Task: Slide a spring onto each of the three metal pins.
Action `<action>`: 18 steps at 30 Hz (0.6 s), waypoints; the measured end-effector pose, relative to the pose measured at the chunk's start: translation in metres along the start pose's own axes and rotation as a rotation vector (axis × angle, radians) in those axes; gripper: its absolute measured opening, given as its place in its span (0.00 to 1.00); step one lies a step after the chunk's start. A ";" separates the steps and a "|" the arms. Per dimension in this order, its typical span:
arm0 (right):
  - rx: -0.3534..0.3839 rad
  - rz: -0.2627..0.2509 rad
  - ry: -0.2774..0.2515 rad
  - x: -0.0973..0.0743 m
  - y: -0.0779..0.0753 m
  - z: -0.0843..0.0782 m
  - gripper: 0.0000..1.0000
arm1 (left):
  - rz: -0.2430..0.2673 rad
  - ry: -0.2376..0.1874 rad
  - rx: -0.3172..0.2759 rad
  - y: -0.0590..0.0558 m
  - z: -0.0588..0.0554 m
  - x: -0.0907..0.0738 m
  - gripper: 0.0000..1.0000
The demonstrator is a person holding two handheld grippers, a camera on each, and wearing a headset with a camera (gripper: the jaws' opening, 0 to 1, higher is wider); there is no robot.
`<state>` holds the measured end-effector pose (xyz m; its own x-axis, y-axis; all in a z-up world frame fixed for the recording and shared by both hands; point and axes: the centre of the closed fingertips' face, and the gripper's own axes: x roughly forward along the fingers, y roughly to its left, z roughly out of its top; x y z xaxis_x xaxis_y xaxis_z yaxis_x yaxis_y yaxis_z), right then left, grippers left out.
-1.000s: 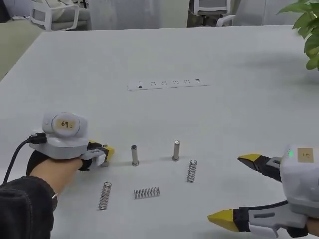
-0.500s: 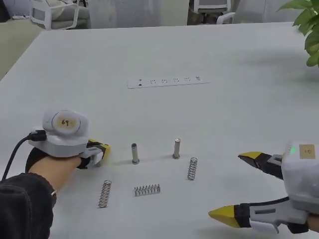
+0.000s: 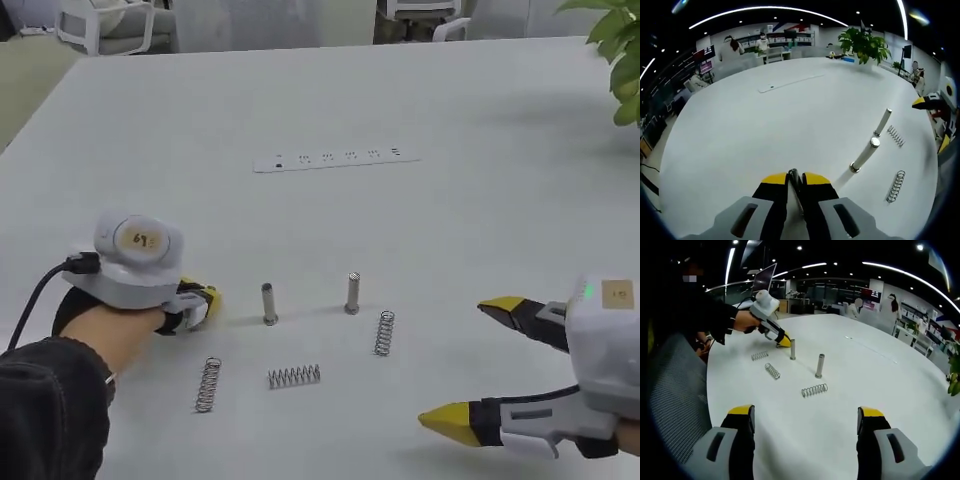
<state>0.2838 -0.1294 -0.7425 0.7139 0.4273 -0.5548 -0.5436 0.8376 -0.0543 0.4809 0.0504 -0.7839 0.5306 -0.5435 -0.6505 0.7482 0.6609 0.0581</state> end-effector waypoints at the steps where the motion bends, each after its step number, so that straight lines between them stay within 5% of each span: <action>1: -0.001 0.000 -0.001 0.000 0.000 0.001 0.83 | 0.000 0.002 -0.002 0.000 0.000 0.000 0.04; 18: 0.002 -0.002 -0.007 -0.001 -0.001 0.002 0.83 | -0.007 0.013 -0.003 -0.001 0.002 0.004 0.00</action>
<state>0.2847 -0.1302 -0.7404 0.7184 0.4278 -0.5485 -0.5412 0.8391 -0.0543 0.4829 0.0468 -0.7851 0.5198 -0.5416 -0.6607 0.7508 0.6586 0.0508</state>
